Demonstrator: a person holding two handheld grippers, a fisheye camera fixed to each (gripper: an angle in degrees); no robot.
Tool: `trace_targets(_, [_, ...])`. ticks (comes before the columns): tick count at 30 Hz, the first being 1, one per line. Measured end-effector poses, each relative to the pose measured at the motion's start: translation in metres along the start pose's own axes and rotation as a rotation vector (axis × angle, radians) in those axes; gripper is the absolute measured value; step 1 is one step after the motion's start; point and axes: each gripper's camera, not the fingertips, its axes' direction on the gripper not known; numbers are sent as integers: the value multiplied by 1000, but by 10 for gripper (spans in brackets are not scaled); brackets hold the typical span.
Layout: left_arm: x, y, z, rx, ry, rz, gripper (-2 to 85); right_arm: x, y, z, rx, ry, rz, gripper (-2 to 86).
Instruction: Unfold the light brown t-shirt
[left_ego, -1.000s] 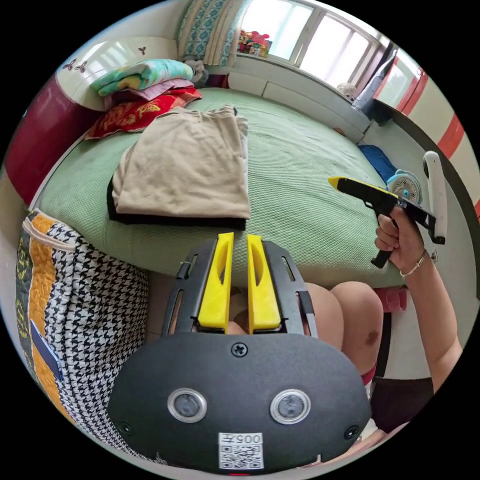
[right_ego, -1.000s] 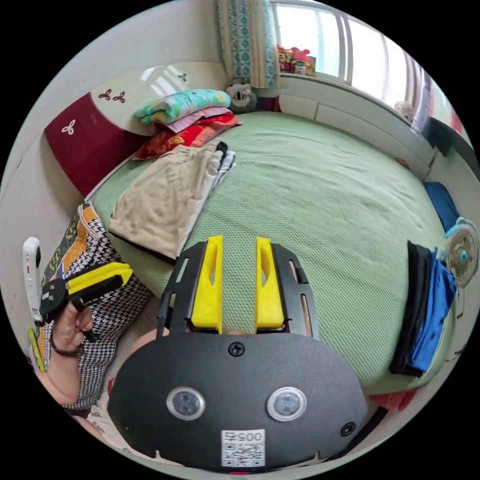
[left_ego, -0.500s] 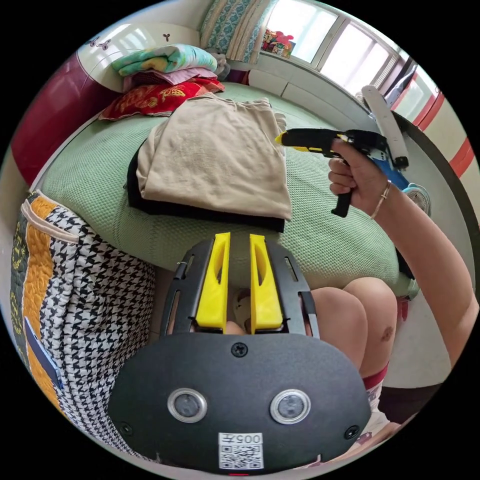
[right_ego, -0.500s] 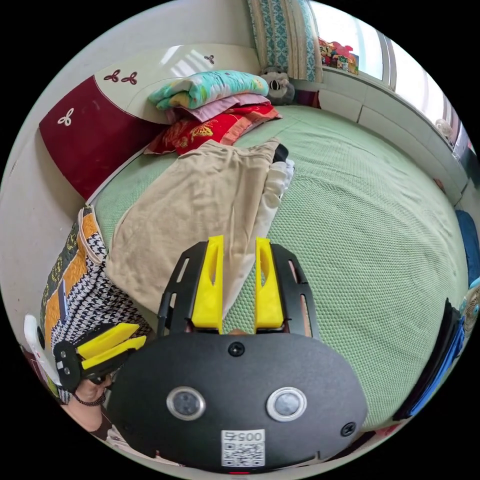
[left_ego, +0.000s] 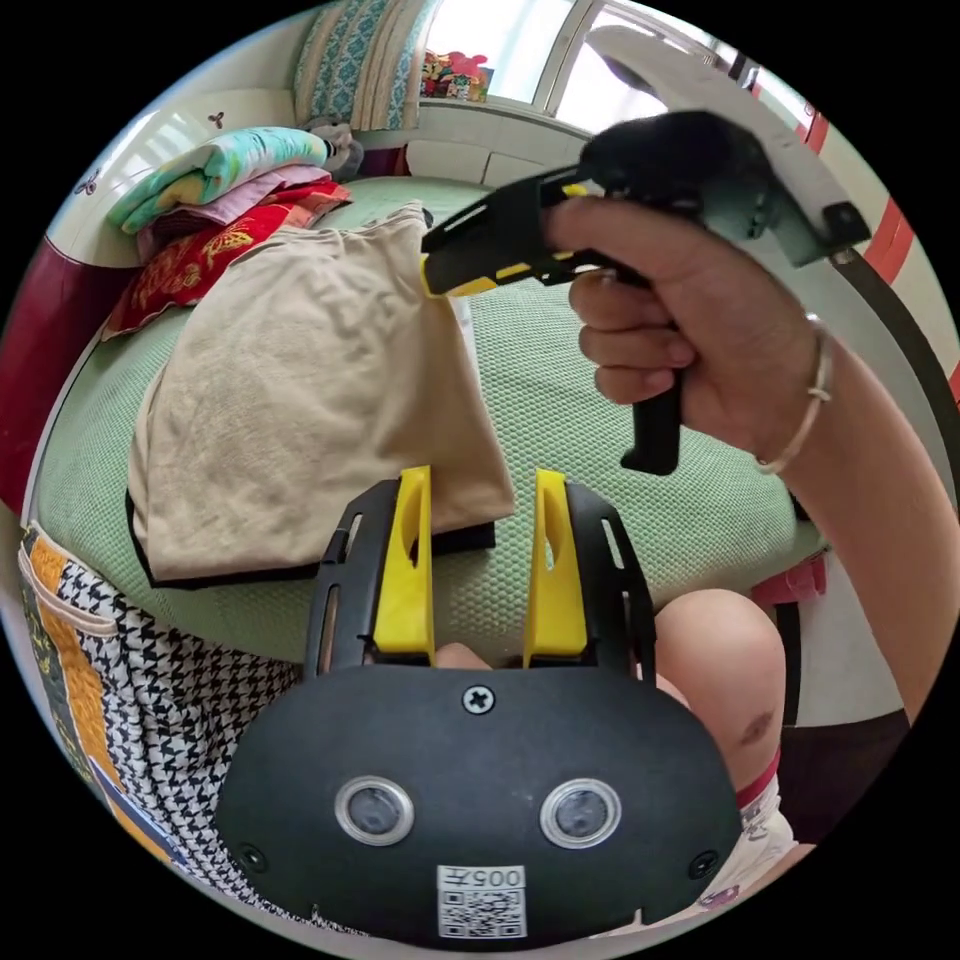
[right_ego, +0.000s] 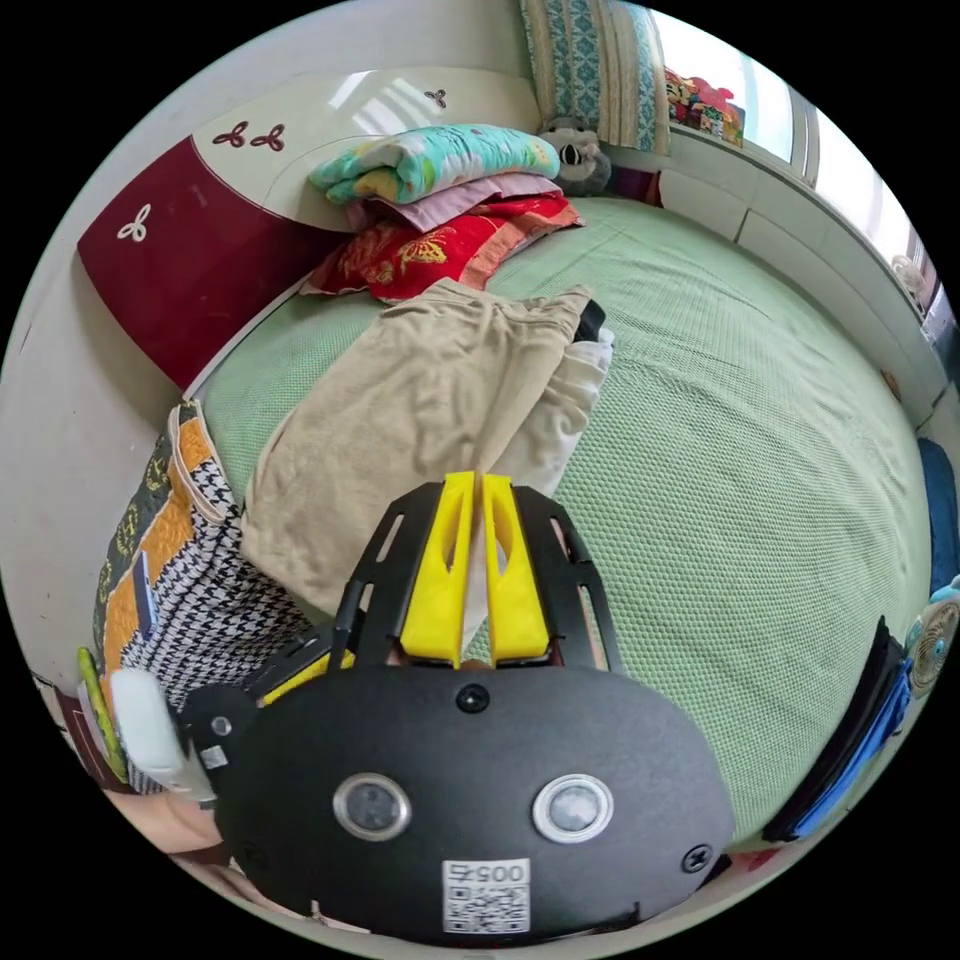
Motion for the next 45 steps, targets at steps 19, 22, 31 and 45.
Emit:
trace_targets(19, [-6, -2, -50, 50, -55, -5, 41, 95, -60, 7, 12, -295, 241, 81])
trace_targets(22, [-1, -6, -50, 45, -45, 5, 40, 107, -85, 14, 33, -301, 271, 82])
trace_targets(31, [18, -19, -37, 32, 6, 13, 39, 114, -127, 20, 71, -227, 291, 3])
trace_targets(45, [159, -63, 4, 87, 224, 194, 40, 208, -90, -89, 183, 87, 195, -12])
